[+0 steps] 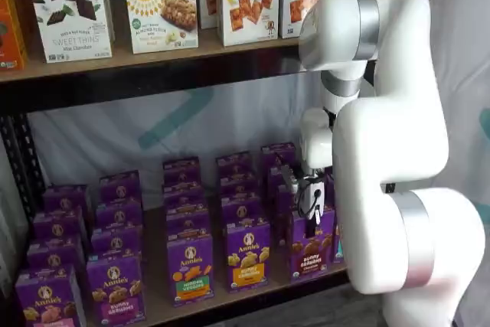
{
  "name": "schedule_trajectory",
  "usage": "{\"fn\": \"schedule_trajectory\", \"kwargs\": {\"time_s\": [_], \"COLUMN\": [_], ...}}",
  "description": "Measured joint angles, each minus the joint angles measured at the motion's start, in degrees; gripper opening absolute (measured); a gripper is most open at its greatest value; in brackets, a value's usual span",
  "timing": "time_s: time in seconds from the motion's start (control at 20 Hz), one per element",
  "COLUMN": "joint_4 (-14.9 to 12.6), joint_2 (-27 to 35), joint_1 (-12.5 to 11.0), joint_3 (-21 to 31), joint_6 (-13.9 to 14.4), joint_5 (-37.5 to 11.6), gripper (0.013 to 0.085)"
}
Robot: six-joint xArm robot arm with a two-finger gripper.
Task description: Pick up the purple box with a brown patch in the center, on the bottom shelf, the fifth box from the left
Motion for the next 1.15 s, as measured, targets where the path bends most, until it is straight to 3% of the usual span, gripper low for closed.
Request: {"fn": "schedule_trajectory", "kwargs": {"time_s": [0.2,0.55,1.15], "joint_4": [-3.36,-2.27,-3.63], "joint_2": [-3.45,-9.77,-20.57], "joint_1": [0.29,1.01,0.86], "joint_3": [4.18,11.45,20.89], "joint_6": [3.45,3.17,4.3], "joint_5": [-0.43,-1.33,0.12], "gripper": [0.033,0.033,0.033]}}
